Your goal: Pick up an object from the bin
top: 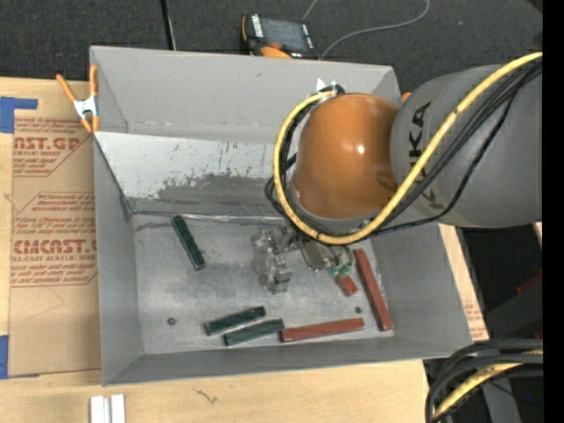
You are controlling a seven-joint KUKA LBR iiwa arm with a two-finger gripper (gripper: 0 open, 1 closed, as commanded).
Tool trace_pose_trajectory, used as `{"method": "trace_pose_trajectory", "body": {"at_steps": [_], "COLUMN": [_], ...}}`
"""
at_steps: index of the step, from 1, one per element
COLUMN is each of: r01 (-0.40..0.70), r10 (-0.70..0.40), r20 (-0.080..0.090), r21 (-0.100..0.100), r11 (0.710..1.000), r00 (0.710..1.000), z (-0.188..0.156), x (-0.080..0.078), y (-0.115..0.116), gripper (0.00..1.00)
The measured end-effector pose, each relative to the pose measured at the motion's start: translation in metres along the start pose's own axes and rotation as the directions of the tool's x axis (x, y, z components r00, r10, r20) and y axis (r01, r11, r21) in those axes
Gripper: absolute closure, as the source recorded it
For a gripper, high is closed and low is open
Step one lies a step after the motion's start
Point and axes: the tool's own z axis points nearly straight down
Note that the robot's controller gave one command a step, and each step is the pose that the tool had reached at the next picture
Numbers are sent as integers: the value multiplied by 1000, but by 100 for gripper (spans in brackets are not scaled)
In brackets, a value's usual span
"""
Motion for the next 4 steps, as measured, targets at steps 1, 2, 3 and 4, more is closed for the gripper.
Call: {"method": "trace_pose_trajectory", "body": {"at_steps": [1, 2, 3, 4], "r01": [0, -56, -58, -58], "r10": [0, 56, 58, 58], "r20": [-8, -19, -11, -11], "r21": [-1, -1, -1, -1], "r11": [1000, 998, 998, 998], "r00": [1000, 998, 998, 998], "z": [5, 108, 104, 104], "x": [2, 16, 14, 14], "y": [0, 39, 37, 37], "gripper": [0, 0, 100, 0]}}
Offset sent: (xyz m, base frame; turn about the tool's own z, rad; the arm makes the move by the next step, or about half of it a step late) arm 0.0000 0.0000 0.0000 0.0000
